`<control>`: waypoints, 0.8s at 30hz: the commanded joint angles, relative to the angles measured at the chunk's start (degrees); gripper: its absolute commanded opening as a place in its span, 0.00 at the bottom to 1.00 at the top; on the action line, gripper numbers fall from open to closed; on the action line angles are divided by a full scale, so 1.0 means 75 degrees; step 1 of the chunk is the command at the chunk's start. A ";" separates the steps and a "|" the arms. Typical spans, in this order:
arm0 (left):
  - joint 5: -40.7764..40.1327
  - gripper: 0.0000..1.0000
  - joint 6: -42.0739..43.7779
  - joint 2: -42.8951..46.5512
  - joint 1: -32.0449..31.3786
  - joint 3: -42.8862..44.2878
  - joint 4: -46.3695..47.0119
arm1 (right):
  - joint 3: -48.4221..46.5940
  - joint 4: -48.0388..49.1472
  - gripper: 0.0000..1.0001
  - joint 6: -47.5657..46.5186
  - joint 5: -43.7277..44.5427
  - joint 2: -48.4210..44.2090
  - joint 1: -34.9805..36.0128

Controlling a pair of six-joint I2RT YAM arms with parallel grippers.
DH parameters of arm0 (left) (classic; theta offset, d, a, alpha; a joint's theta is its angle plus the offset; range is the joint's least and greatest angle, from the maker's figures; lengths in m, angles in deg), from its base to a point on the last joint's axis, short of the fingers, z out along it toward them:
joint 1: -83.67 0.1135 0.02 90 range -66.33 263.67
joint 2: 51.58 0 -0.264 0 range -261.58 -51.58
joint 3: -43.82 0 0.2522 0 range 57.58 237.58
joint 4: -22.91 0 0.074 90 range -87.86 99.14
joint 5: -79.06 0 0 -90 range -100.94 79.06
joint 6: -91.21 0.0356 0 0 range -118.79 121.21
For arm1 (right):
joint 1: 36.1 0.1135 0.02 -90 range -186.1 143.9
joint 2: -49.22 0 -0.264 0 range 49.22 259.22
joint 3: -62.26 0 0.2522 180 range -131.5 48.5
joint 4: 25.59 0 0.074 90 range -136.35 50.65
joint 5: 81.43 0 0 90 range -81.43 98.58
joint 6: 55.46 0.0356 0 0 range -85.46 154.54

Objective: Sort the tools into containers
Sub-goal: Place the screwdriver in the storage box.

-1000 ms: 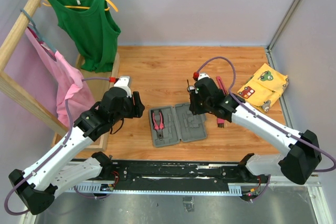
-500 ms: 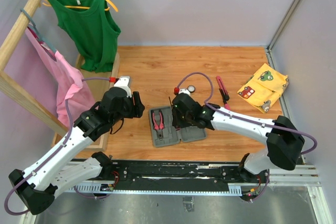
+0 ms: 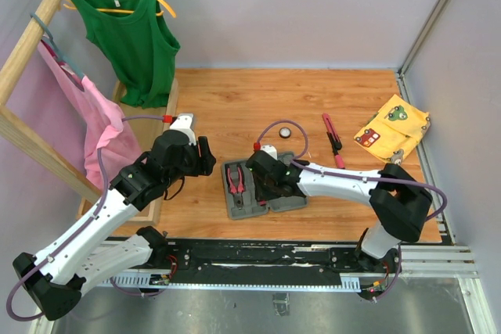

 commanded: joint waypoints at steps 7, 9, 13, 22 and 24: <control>0.0056 0.60 0.0106 0.0056 -0.0022 -0.0054 0.0272 | -0.0318 -0.0289 0.19 0.0247 0.0355 0.0568 0.0224; 0.0056 0.60 0.0103 0.0060 -0.0022 -0.0046 0.0272 | -0.0336 -0.0324 0.23 0.0247 0.0375 0.0593 0.0231; 0.0044 0.60 0.0103 0.0059 -0.0022 -0.0054 0.0272 | -0.0419 -0.0488 0.28 0.0229 0.0510 0.0574 0.0284; 0.0032 0.60 0.0089 0.0053 -0.0022 -0.0048 0.0261 | -0.0664 -0.0906 0.36 0.0149 0.0812 0.0260 0.0432; 0.0021 0.60 0.0095 0.0047 -0.0022 -0.0054 0.0261 | -0.0732 -0.1041 0.37 0.0130 0.0912 0.0153 0.0489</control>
